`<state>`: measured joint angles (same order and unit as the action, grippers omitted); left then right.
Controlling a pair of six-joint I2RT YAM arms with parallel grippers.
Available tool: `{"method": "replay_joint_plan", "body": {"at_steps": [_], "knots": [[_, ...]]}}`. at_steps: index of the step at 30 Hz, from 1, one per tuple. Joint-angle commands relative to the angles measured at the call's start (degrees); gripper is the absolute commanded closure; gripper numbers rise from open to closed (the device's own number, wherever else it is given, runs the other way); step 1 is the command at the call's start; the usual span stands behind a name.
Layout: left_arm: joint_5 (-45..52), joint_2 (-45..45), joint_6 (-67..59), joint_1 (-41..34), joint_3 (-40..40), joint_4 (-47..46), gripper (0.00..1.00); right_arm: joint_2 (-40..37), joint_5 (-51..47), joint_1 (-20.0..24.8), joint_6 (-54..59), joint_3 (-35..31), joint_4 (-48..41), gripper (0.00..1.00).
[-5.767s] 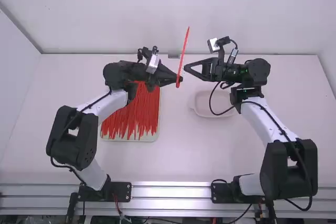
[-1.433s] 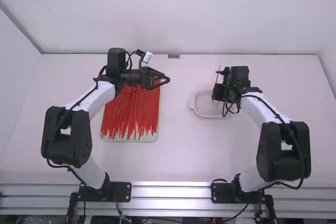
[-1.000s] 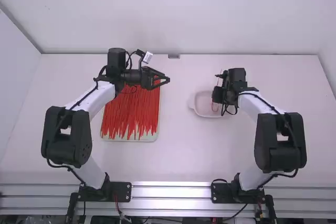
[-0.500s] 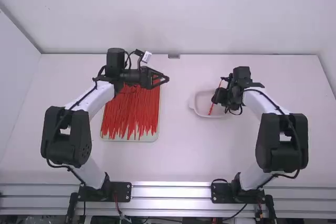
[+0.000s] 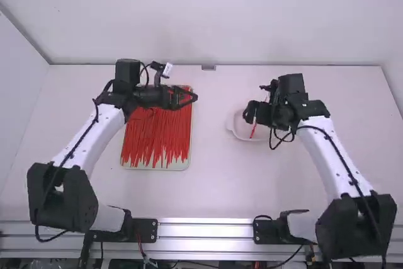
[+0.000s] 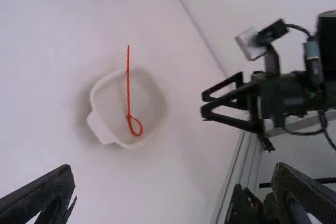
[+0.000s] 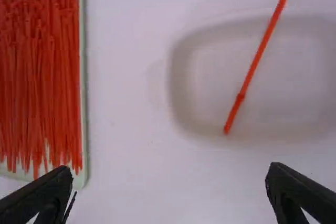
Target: Fasten the cable tie
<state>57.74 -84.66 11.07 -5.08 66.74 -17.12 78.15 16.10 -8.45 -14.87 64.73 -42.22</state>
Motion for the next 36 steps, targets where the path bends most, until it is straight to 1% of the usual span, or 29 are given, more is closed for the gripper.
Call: {"method": "replay_joint_plan", "body": {"at_steps": [1, 5, 10, 15, 17, 24, 29, 36], "knots": [[-3.17, 3.08, -1.73, 0.5, 1.2, -1.7, 0.01, -3.15, -1.62, -0.74, 0.04, 1.42, -1.4, 0.01], [-3.85, 4.98, -1.51, 0.48, 1.18, -3.93, 0.01, -6.08, -2.71, -1.75, -0.52, 1.4, -3.08, 0.02], [-4.9, 5.7, -1.51, 0.48, 1.18, -5.88, 0.01, -8.09, -2.64, -1.81, -0.28, 1.2, -3.28, 0.02], [-7.75, 8.56, -4.36, 3.33, -1.67, -3.03, 0.06, -10.97, -5.53, 1.07, 2.6, -1.68, -0.4, 0.07], [-9.41, 10.22, -6.02, 5.0, -3.34, -1.36, 0.09, -12.67, -7.23, 2.77, 4.3, -3.38, 1.31, 0.1], [-14.98, 15.79, -11.07, 5.08, -8.9, 4.2, 0.19, -18.46, -13.02, 8.45, 10.09, -9.18, 7.1, 0.2], [-19.91, 20.72, -11.07, 5.08, -13.84, 9.14, 0.27, -23.63, -16.1, 8.45, 14.87, -14.34, 12.27, 0.29], [-27.98, 28.79, -11.07, 5.08, -21.9, 17.12, 0.41, -32.01, -16.1, 8.45, 14.87, -22.72, 20.64, 0.43]]}}
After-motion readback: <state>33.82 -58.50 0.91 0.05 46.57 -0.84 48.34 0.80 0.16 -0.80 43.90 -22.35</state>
